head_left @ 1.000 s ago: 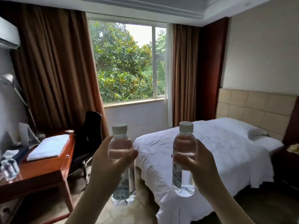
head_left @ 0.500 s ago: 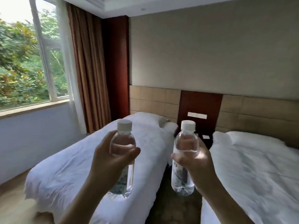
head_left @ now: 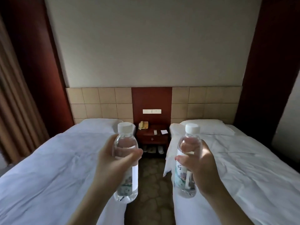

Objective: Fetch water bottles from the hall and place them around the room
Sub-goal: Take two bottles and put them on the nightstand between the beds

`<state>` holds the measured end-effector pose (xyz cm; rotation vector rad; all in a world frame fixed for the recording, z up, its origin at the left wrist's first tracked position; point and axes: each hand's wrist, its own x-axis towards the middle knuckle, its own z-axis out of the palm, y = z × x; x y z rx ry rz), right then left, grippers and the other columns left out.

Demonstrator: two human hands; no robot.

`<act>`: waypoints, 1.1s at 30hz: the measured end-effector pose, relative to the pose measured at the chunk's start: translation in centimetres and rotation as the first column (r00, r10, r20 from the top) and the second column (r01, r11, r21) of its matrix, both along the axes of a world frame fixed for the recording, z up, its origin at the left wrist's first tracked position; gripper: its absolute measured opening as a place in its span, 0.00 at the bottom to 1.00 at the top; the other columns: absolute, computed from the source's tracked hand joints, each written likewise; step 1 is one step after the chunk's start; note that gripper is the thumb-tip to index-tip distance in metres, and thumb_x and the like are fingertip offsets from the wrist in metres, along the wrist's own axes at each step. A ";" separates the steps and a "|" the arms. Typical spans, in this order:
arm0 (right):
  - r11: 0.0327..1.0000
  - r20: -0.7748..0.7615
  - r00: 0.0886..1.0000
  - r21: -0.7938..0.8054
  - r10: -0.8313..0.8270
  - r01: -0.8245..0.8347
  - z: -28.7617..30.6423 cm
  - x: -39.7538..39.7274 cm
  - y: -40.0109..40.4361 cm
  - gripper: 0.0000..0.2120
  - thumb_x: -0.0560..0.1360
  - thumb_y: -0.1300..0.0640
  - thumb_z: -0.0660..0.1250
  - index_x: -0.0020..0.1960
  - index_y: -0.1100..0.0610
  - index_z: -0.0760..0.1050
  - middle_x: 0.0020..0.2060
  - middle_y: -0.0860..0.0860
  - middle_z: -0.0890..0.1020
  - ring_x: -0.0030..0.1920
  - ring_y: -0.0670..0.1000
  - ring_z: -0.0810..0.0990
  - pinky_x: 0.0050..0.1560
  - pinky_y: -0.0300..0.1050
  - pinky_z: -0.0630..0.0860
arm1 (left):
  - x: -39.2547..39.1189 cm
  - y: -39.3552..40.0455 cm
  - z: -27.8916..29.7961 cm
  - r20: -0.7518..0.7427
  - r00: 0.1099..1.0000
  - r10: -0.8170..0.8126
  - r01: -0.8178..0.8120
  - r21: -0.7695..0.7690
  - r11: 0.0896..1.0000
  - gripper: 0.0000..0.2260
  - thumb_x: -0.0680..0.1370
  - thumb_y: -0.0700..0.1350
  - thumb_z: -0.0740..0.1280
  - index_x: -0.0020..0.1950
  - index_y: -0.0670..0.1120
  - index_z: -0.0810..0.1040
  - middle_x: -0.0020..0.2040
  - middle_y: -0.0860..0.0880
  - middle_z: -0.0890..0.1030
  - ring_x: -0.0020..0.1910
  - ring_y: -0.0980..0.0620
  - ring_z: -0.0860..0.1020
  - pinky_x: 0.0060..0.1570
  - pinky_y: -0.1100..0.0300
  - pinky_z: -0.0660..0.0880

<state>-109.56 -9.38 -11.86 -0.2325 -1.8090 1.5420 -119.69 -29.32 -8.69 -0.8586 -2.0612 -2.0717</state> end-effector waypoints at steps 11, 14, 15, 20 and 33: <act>0.999 0.003 0.999 0.012 0.038 -0.038 0.8 -17.6 11.5 0.26 0.57 0.47 0.72 0.54 0.49 0.73 0.42 0.45 0.83 0.45 0.48 0.84 0.40 0.39 0.79 | -17.1 11.3 1.1 0.031 0.999 0.024 -0.023 -0.027 0.999 0.12 0.62 0.46 0.76 0.44 0.54 0.81 0.40 0.48 0.85 0.38 0.48 0.85 0.42 0.45 0.83; 0.999 0.022 0.999 0.021 0.045 -0.046 0.1 -23.6 14.6 0.23 0.61 0.53 0.72 0.55 0.49 0.73 0.43 0.42 0.82 0.46 0.45 0.84 0.40 0.37 0.78 | -23.2 14.4 0.3 0.041 0.999 0.023 -0.022 -0.020 1.000 0.12 0.62 0.45 0.76 0.45 0.53 0.81 0.39 0.48 0.85 0.38 0.48 0.85 0.41 0.48 0.82; 0.999 0.027 0.999 0.023 0.047 -0.048 -0.1 -25.7 15.5 0.22 0.62 0.54 0.72 0.55 0.49 0.73 0.43 0.42 0.82 0.47 0.44 0.84 0.39 0.35 0.78 | -25.5 15.5 -0.1 0.047 0.999 0.022 -0.021 -0.016 1.000 0.12 0.63 0.44 0.76 0.45 0.53 0.81 0.39 0.48 0.85 0.38 0.48 0.85 0.39 0.51 0.82; 0.999 0.032 0.999 0.034 0.014 -0.015 -0.8 -37.0 20.5 0.21 0.63 0.57 0.72 0.55 0.51 0.73 0.41 0.43 0.82 0.46 0.46 0.84 0.38 0.34 0.78 | -37.2 21.1 -1.4 0.042 0.999 -0.022 0.020 0.032 0.999 0.12 0.69 0.33 0.75 0.47 0.48 0.80 0.38 0.54 0.84 0.36 0.57 0.83 0.33 0.65 0.78; 0.997 0.036 0.997 -0.033 -0.070 0.071 1.7 -62.2 34.3 0.20 0.62 0.59 0.73 0.53 0.50 0.76 0.39 0.48 0.82 0.44 0.53 0.84 0.44 0.48 0.81 | -64.3 35.9 0.0 0.050 0.968 -0.244 0.244 0.008 0.970 0.13 0.66 0.43 0.74 0.49 0.53 0.80 0.42 0.49 0.84 0.41 0.53 0.83 0.39 0.64 0.80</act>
